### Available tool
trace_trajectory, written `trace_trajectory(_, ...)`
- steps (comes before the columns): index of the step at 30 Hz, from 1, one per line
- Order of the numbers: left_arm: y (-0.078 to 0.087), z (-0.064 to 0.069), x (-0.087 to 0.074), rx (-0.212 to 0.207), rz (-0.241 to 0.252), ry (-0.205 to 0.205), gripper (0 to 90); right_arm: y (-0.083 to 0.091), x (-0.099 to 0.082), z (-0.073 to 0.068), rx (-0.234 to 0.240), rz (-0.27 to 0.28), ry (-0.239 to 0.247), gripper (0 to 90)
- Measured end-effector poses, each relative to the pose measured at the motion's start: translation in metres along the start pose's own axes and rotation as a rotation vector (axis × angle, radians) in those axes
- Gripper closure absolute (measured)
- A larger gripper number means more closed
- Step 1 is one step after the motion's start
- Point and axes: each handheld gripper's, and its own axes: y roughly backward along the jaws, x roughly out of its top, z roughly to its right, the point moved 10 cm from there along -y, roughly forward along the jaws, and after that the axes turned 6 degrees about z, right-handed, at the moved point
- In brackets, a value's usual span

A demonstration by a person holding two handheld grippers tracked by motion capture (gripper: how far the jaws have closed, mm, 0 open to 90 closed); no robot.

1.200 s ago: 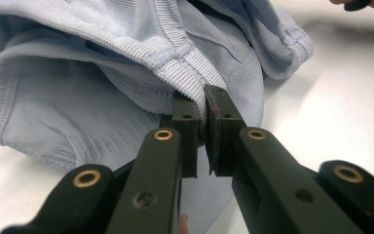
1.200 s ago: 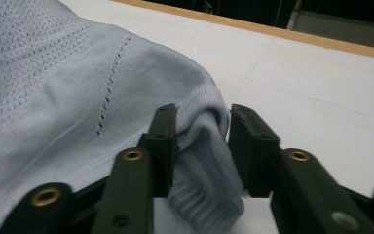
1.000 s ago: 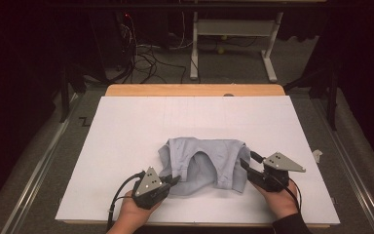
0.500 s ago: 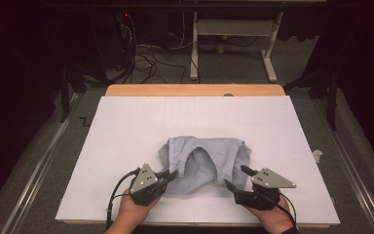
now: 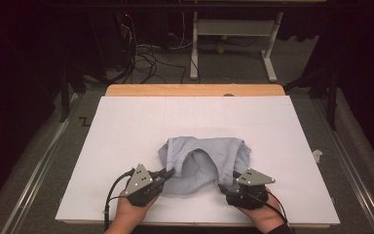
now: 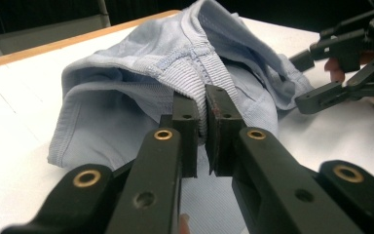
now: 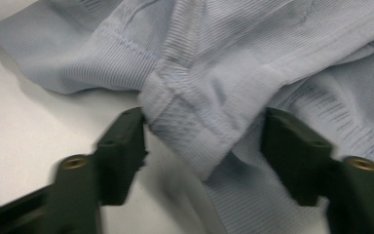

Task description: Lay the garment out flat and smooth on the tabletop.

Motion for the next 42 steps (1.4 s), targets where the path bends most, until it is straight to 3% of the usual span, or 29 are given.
trace_trajectory(3,0.002,-0.001,0.001,0.006,0.008,0.0,80.3,0.004,0.004,0.002,0.008,0.026,0.004,61.0)
trace_trajectory(8,0.003,-0.006,0.007,0.014,0.03,0.007,80.2,0.015,0.014,0.01,-0.017,0.086,0.007,80.6)
trace_trajectory(16,0.006,-0.005,0.032,0.027,0.104,-0.008,80.0,0.048,0.054,0.034,-0.119,0.297,-0.003,82.4)
trace_trajectory(21,0.008,-0.009,0.051,0.041,0.146,-0.02,80.0,0.063,0.079,0.042,-0.155,0.387,0.007,82.2)
trace_trajectory(25,0.011,-0.013,0.074,0.053,0.192,-0.026,80.0,0.07,0.098,0.046,-0.174,0.427,0.021,82.2)
trace_trajectory(33,0.019,-0.019,0.118,0.085,0.25,-0.081,79.9,0.09,0.143,0.056,-0.202,0.504,0.048,82.2)
trace_trajectory(42,0.032,-0.016,0.152,0.104,0.309,-0.116,79.9,0.115,0.175,0.055,-0.222,0.58,0.068,82.2)
